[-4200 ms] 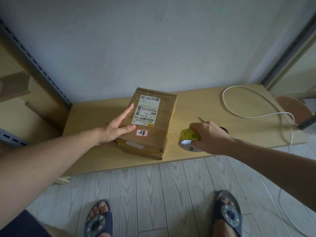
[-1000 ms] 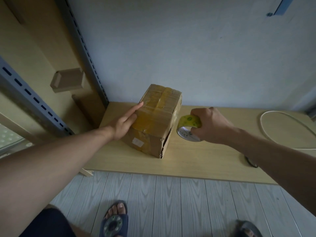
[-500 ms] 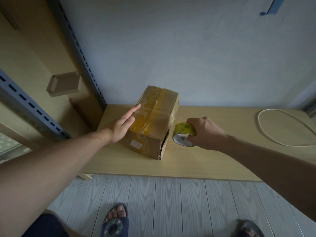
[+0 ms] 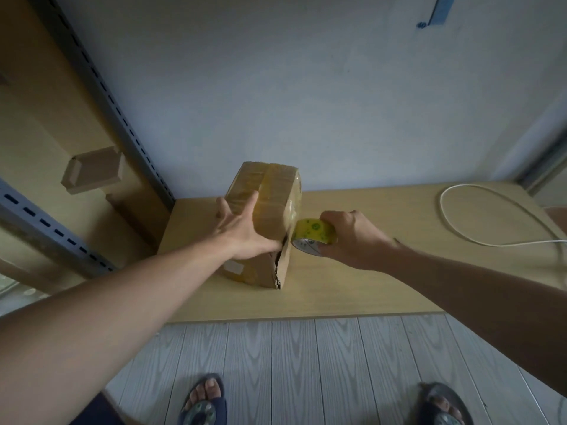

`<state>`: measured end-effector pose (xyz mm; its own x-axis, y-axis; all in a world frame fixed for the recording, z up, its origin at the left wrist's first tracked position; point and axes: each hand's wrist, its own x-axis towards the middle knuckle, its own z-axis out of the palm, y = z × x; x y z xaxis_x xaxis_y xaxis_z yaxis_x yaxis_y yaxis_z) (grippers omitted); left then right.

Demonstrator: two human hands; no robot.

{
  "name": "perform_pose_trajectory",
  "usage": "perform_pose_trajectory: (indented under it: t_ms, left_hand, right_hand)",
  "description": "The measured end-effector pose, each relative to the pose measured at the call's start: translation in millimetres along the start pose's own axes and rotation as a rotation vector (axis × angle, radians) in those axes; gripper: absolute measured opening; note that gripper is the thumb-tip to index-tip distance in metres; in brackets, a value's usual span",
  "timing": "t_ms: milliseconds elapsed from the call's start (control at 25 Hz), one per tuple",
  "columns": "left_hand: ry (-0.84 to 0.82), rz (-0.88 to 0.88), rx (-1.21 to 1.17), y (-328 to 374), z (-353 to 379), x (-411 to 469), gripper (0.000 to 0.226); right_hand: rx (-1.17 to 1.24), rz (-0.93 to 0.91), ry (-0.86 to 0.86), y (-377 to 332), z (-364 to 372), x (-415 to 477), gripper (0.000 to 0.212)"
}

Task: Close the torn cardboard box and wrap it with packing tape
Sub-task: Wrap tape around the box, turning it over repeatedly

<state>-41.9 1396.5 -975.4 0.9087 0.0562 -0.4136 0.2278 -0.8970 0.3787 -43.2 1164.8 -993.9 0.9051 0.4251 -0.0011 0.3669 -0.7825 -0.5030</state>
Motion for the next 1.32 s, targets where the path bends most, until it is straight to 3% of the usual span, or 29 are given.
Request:
perform_pose_trajectory:
  t_ms: [160,280,360,520,680,800,920,1040,1200,1320]
  left_hand:
    - [-0.076,0.174,-0.397,-11,6,10,0.124]
    - [-0.177,0.293,-0.557,-15,20,10,0.126]
    - [-0.149,0.457,-0.512,-13,20,12,0.116]
    - [0.016,0.814,-0.027,-12,12,27,0.091]
    - [0.063,0.835,-0.067,-18,8,32,0.072]
    - [0.049,0.73,-0.016,-39,11,35,0.065]
    - [-0.014,0.69,0.132,-64,25,45,0.067]
    - [-0.026,0.723,0.118,-68,28,47,0.075]
    - [-0.008,0.707,0.143,-71,29,47,0.088]
    - [-0.02,0.679,0.172,-71,29,46,0.089]
  right_hand:
    - [0.06,-0.04,0.215,-1,-13,-8,0.022]
    - [0.131,-0.008,0.294,1,-23,-11,0.026]
    - [0.133,-0.032,0.269,0,-24,-13,0.023]
    - [0.149,-0.073,0.237,-9,-13,-9,0.028]
    - [0.126,-0.115,0.216,-22,-10,3,0.028]
    - [0.101,-0.119,0.163,-39,-3,15,0.026]
    - [0.021,-0.134,0.123,-49,5,25,0.033]
    - [-0.01,-0.15,0.126,-45,-5,32,0.041]
    - [-0.114,-0.151,0.025,-39,-23,35,0.023]
    - [-0.189,-0.107,-0.023,-35,-41,28,0.039]
